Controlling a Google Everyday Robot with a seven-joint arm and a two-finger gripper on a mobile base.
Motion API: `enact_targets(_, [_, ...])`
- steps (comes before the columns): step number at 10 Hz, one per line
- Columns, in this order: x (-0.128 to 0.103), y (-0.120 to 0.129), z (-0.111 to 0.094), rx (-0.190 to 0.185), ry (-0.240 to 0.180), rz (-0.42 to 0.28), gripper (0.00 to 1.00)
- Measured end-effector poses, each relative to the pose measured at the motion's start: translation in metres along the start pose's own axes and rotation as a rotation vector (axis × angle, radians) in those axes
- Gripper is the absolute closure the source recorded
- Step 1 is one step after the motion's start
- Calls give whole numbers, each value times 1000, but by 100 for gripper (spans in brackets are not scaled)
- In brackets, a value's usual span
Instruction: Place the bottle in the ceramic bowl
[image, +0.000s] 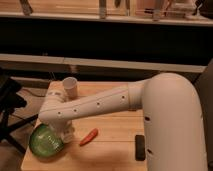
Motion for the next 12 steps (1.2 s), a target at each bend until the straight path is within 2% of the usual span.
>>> enact_targets(1, [0,-1,0,-1,2,-8,66])
enact_targets(4, [-1,-3,0,-6,4,-29,72])
enact_targets(9, [-2,-5,0,-12,6,-55,36])
enact_targets(10, [-2,-6,0,-14,7,-62,33])
enact_targets(12, [-2,-7,0,-16,8,-73,33])
